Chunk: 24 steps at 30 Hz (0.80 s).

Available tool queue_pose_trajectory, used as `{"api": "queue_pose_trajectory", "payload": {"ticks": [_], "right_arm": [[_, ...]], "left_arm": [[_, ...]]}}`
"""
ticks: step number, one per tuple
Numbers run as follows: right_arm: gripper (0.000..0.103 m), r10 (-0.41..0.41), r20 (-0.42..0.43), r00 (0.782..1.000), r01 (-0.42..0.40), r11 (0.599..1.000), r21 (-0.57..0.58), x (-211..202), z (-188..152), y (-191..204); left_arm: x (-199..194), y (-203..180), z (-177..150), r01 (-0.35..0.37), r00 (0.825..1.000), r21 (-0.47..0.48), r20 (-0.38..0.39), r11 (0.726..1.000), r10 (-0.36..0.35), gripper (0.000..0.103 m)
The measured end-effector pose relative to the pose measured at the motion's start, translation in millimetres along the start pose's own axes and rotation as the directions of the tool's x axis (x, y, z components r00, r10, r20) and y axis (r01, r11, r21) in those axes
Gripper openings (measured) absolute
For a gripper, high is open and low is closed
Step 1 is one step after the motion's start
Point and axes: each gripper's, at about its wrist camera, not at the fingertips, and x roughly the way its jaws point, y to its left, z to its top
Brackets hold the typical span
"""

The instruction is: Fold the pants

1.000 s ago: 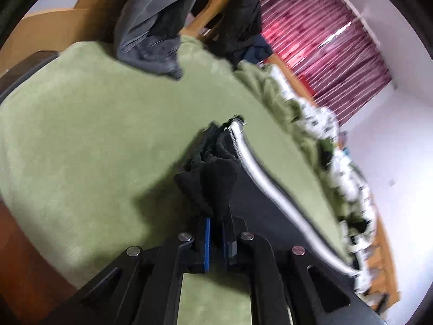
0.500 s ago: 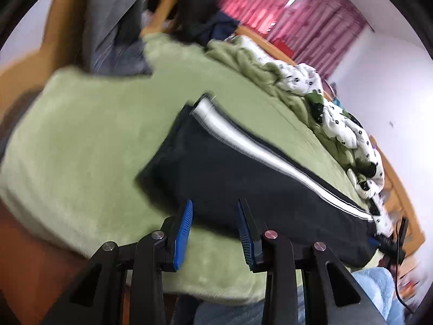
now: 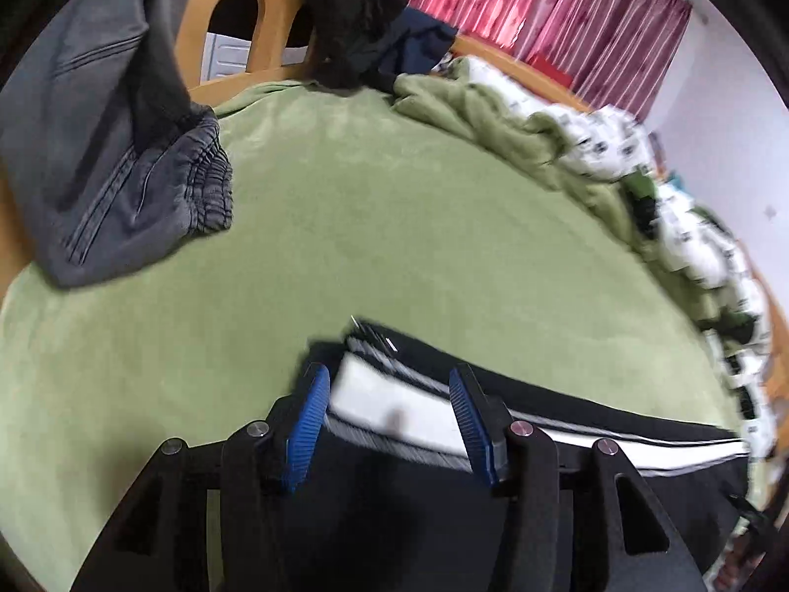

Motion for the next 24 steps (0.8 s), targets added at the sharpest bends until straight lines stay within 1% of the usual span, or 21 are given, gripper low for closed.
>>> {"api": "queue_pose_trajectory", "payload": {"ticks": [1, 2, 3, 4, 5, 6, 7, 8, 9, 11, 12, 14, 16, 17, 19, 20, 21, 22, 24], "right_arm": [[0.065, 0.0, -0.006, 1.0, 0.0, 1.0, 0.011, 4, 0, -1], [0.065, 0.0, -0.009, 1.0, 0.0, 1.0, 0.019, 7, 0, -2], [0.065, -0.002, -0.013, 1.0, 0.002, 1.0, 0.026, 11, -1, -2], [0.065, -0.006, -0.019, 1.0, 0.007, 0.999, 0.031, 15, 0, -2], [0.065, -0.012, -0.026, 1.0, 0.013, 0.999, 0.039, 20, 0, -3], [0.065, -0.013, -0.03, 0.999, 0.014, 0.999, 0.046, 22, 1, -3], [0.065, -0.009, -0.038, 0.999, 0.011, 0.998, 0.055, 25, 2, -4], [0.065, -0.006, -0.04, 0.999, 0.008, 0.998, 0.057, 26, 2, -3], [0.065, -0.004, -0.039, 0.999, 0.006, 0.998, 0.055, 26, 4, -3], [0.065, -0.011, -0.027, 1.0, 0.012, 0.999, 0.032, 26, 9, -1], [0.065, -0.016, -0.022, 1.0, 0.016, 1.0, 0.019, 27, 12, 0], [0.065, -0.028, -0.02, 0.999, 0.028, 1.0, 0.005, 31, 19, 1], [0.065, -0.03, -0.015, 0.999, 0.03, 1.0, -0.01, 36, 27, 2], [0.065, -0.03, -0.011, 0.999, 0.03, 0.999, -0.02, 38, 31, 3], [0.066, -0.037, -0.001, 0.999, 0.037, 0.997, -0.066, 43, 43, 4], [0.066, -0.04, 0.001, 0.999, 0.04, 0.995, -0.087, 46, 48, 3], [0.066, -0.043, 0.003, 0.999, 0.044, 0.992, -0.115, 49, 55, 4], [0.068, -0.041, 0.006, 0.999, 0.041, 0.989, -0.141, 53, 61, 4], [0.073, -0.026, 0.0, 1.0, 0.026, 0.979, -0.202, 60, 70, 6]], "left_arm": [[10, -1, 5, -0.041, 0.999, 0.014, -0.011, 0.999, 0.041, 0.048], [19, -1, 7, -0.061, 0.998, 0.019, -0.02, 0.998, 0.062, 0.047], [28, 0, 8, -0.067, 0.997, 0.02, -0.04, 0.998, 0.068, 0.041], [35, 0, 8, -0.059, 0.996, 0.023, -0.066, 0.998, 0.061, 0.029], [40, 0, 7, -0.037, 0.994, 0.03, -0.102, 0.999, 0.04, 0.019], [37, -1, 7, -0.04, 0.993, 0.043, -0.113, 0.998, 0.045, 0.019], [29, -1, 7, -0.023, 0.995, 0.041, -0.093, 0.999, 0.027, 0.018], [17, 2, 8, 0.007, 0.998, 0.027, -0.061, 1.0, -0.006, 0.018], [-2, 8, 9, 0.054, 0.998, -0.004, -0.018, 0.999, -0.054, 0.018], [-15, 15, 9, 0.097, 0.995, -0.035, 0.007, 0.995, -0.097, 0.018], [-15, 18, 9, 0.093, 0.996, -0.034, 0.0, 0.995, -0.093, 0.018], [3, 20, 6, 0.03, 0.998, -0.026, -0.053, 0.999, -0.032, 0.018], [29, 23, -2, -0.028, 0.99, -0.039, -0.14, 0.999, 0.022, 0.018], [34, 22, -5, -0.044, 0.988, -0.027, -0.152, 0.999, 0.04, 0.019], [32, 15, -8, -0.075, 0.989, 0.008, -0.125, 0.997, 0.075, 0.022], [30, 11, -9, -0.093, 0.989, 0.022, -0.116, 0.995, 0.095, 0.027], [29, 8, -9, -0.122, 0.986, 0.037, -0.108, 0.992, 0.126, 0.035], [28, 5, -10, -0.162, 0.981, 0.056, -0.099, 0.985, 0.167, 0.038], [26, 4, -14, -0.178, 0.978, 0.078, -0.095, 0.981, 0.185, 0.04]]}}
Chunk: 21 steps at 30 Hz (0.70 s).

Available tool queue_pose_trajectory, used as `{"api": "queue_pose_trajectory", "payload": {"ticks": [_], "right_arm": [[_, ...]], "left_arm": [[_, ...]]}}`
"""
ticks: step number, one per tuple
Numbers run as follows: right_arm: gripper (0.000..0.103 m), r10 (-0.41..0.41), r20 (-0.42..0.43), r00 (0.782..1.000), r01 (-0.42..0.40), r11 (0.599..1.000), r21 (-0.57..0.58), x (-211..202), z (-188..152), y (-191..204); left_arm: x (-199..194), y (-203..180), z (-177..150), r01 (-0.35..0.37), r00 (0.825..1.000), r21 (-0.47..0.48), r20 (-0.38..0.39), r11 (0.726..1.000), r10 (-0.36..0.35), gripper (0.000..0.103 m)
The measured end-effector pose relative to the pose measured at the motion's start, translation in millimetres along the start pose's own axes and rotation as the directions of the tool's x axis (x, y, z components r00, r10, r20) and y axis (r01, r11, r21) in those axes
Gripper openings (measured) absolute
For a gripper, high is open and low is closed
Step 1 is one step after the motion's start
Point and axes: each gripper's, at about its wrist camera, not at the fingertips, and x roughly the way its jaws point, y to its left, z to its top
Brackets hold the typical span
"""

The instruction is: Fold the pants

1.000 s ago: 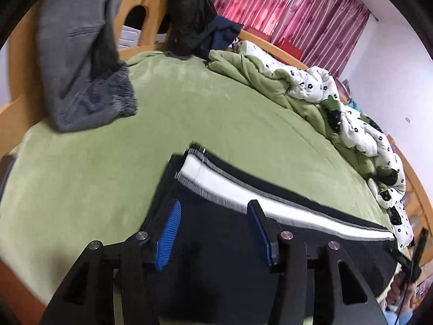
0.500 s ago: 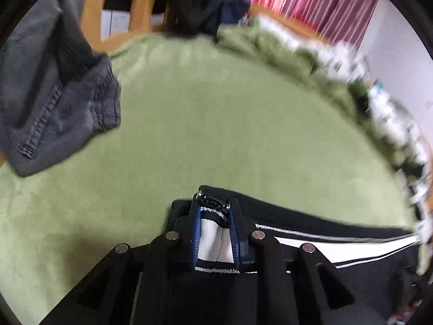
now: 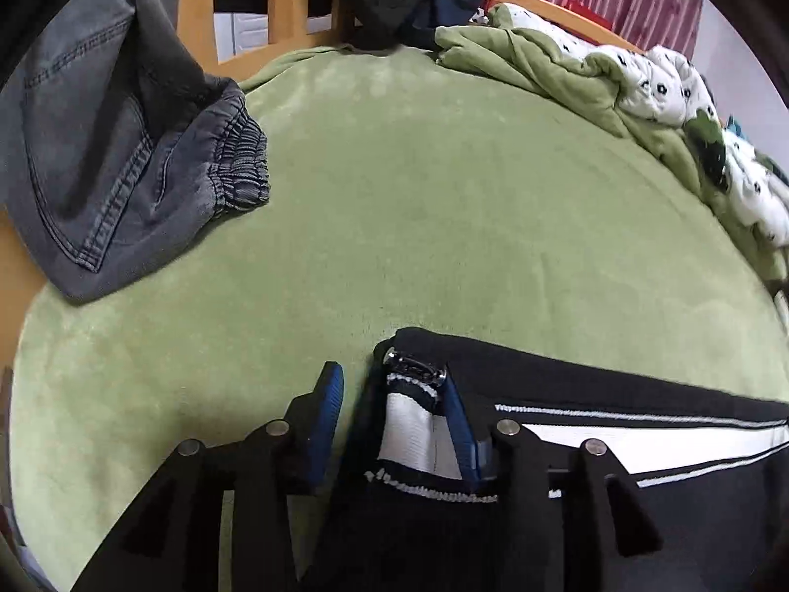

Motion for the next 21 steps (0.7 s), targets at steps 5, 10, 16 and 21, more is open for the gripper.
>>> {"api": "queue_pose_trajectory", "payload": {"ticks": [5, 10, 16, 21], "right_arm": [[0.073, 0.075, -0.031, 0.997, -0.079, 0.983, -0.166, 22, 16, -6], [0.005, 0.08, -0.154, 0.985, -0.125, 0.944, -0.306, 49, 16, -2], [0.0, 0.122, 0.027, 0.992, -0.109, 0.95, -0.291, 25, 22, -11], [0.0, 0.027, -0.039, 0.999, -0.036, 0.97, -0.242, 65, 19, -16]], "left_arm": [[0, 11, 5, 0.051, 0.999, -0.046, 0.002, 0.998, -0.051, 0.04], [6, 16, 5, 0.091, 0.996, -0.103, -0.001, 0.99, -0.092, 0.04], [5, 9, 3, 0.059, 0.998, -0.086, 0.024, 0.995, -0.057, 0.04], [6, 6, 5, 0.039, 0.999, -0.075, 0.012, 0.996, -0.038, 0.04]]}}
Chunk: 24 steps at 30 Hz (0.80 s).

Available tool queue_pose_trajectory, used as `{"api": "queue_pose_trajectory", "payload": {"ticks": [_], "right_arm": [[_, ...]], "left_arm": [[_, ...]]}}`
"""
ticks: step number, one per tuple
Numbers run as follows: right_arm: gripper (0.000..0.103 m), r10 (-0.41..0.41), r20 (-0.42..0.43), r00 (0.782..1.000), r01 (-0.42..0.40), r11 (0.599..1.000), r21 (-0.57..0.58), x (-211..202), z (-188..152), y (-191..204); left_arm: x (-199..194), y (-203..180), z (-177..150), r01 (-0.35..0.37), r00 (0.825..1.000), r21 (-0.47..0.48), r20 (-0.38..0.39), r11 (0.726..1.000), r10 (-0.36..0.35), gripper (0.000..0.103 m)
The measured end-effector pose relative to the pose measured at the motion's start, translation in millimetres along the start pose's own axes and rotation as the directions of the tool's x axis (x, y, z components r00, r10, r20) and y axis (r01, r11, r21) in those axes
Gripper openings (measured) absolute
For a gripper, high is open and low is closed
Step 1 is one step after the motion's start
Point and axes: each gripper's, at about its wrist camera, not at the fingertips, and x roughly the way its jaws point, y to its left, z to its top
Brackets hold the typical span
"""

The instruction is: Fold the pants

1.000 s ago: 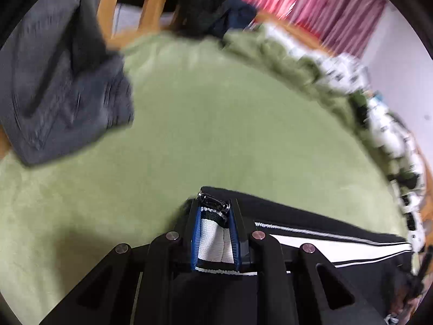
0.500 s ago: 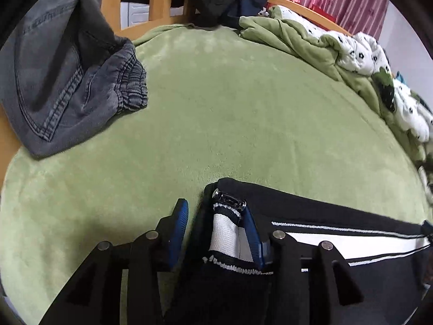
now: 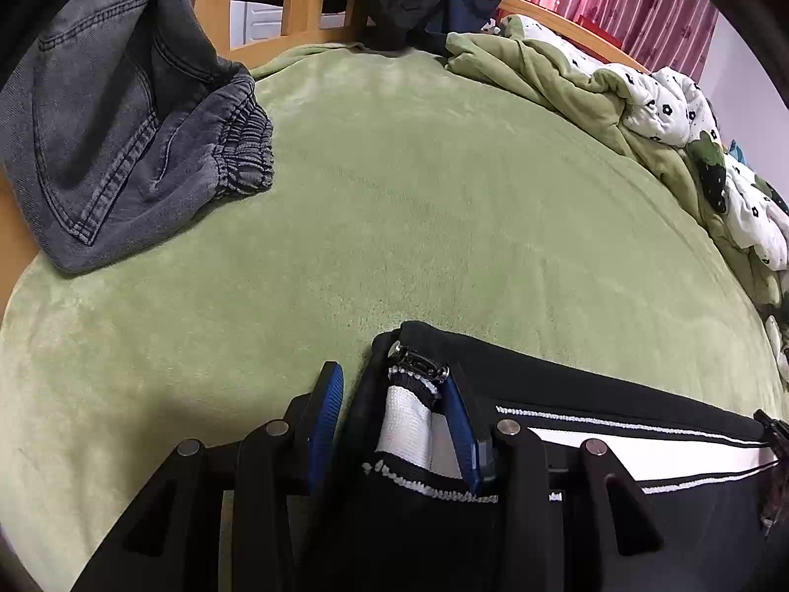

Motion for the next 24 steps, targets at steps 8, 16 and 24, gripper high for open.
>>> {"api": "queue_pose_trajectory", "payload": {"ticks": [8, 16, 24], "right_arm": [[0.066, 0.143, 0.054, 0.988, -0.145, 0.989, 0.036, -38, -3, -11], [0.003, 0.108, -0.026, 0.994, -0.111, 0.982, -0.154, -19, -12, 16], [0.004, 0.056, 0.029, 0.998, -0.052, 0.992, -0.119, -11, -11, 18]], "left_arm": [[-4, 0, -8, 0.033, 0.999, 0.021, -0.018, 0.999, -0.033, 0.04], [-4, -1, -10, 0.032, 0.999, 0.006, -0.014, 0.999, -0.032, 0.04], [-8, -3, -9, 0.034, 0.999, 0.014, -0.004, 0.999, -0.034, 0.04]]}}
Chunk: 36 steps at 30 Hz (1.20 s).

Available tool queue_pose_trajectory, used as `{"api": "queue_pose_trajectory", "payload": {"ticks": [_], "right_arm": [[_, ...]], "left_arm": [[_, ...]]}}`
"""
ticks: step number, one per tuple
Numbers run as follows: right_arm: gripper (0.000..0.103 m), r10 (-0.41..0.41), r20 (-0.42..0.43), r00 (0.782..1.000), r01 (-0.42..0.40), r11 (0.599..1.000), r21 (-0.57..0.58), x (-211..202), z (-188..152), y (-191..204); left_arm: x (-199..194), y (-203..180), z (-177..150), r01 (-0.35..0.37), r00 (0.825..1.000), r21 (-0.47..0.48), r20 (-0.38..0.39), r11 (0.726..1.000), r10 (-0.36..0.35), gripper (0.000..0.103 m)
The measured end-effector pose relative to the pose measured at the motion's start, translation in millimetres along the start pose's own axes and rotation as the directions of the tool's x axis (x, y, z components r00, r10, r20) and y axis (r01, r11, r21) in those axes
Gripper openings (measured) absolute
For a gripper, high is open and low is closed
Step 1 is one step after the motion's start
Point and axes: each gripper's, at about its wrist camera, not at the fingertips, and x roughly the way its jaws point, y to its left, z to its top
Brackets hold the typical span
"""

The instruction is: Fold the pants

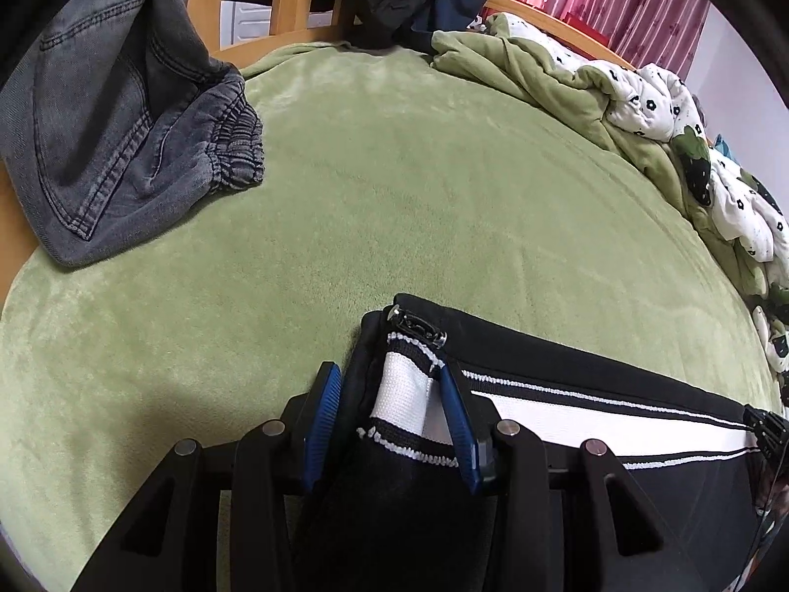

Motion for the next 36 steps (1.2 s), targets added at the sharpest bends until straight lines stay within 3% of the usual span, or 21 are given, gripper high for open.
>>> {"api": "queue_pose_trajectory", "payload": {"ticks": [3, 5, 10, 13, 15, 16, 19, 21, 22, 24, 27, 31, 36], "right_arm": [[0.007, -0.038, -0.006, 0.999, 0.038, 0.999, -0.007, 0, 0, 4], [0.017, -0.094, -0.01, 0.996, 0.094, 0.996, 0.007, -5, 5, 2], [0.024, -0.116, 0.08, 0.99, 0.104, 0.984, 0.141, -50, -5, -28], [0.025, -0.142, 0.016, 0.99, 0.137, 0.974, 0.182, -49, -16, -47], [0.025, -0.175, -0.062, 0.983, 0.184, 0.966, 0.184, -30, -23, -55], [0.025, -0.186, -0.087, 0.979, 0.199, 0.962, 0.185, -19, -26, -57], [0.027, -0.2, -0.06, 0.978, 0.209, 0.955, 0.213, -8, -26, -60], [0.028, -0.195, -0.057, 0.979, 0.203, 0.946, 0.253, -8, -24, -62], [0.028, -0.196, -0.059, 0.979, 0.204, 0.943, 0.264, -9, -24, -63], [0.031, -0.224, -0.074, 0.972, 0.236, 0.934, 0.27, -14, -25, -60], [0.042, -0.285, -0.087, 0.955, 0.298, 0.904, 0.306, -33, -24, -49], [0.042, -0.276, -0.07, 0.959, 0.281, 0.878, 0.388, -69, -28, -27], [0.042, -0.215, 0.003, 0.977, 0.191, 0.874, 0.447, -129, -34, 21]], "left_arm": [[-3, -1, 1, -0.009, 1.0, 0.007, -0.002, 1.0, 0.009, 0.04], [-7, 0, 0, -0.02, 1.0, 0.016, 0.002, 1.0, 0.02, 0.04], [-33, 1, -6, -0.041, 0.998, 0.061, 0.052, 0.997, 0.038, 0.04], [-49, -9, -8, 0.021, 0.995, 0.107, 0.093, 0.994, -0.031, 0.04], [-50, -26, -7, 0.051, 0.991, 0.166, 0.115, 0.985, -0.071, 0.055], [-46, -34, -5, 0.052, 0.989, 0.196, 0.123, 0.979, -0.077, 0.056], [-16, -53, -5, -0.033, 0.993, 0.249, 0.119, 0.968, 0.003, 0.056], [14, -54, -4, -0.109, 0.993, 0.276, 0.067, 0.955, 0.094, 0.055], [15, -55, -5, -0.109, 0.993, 0.28, 0.07, 0.954, 0.093, 0.055], [3, -55, -2, -0.095, 0.994, 0.266, 0.079, 0.959, 0.076, 0.055], [-24, -44, -3, -0.025, 0.998, 0.189, 0.067, 0.982, 0.012, 0.055], [-57, -28, -15, 0.033, 0.998, 0.124, 0.053, 0.992, -0.04, 0.055], [-108, 1, -42, 0.102, 0.991, 0.052, 0.077, 0.993, -0.106, 0.055]]}}
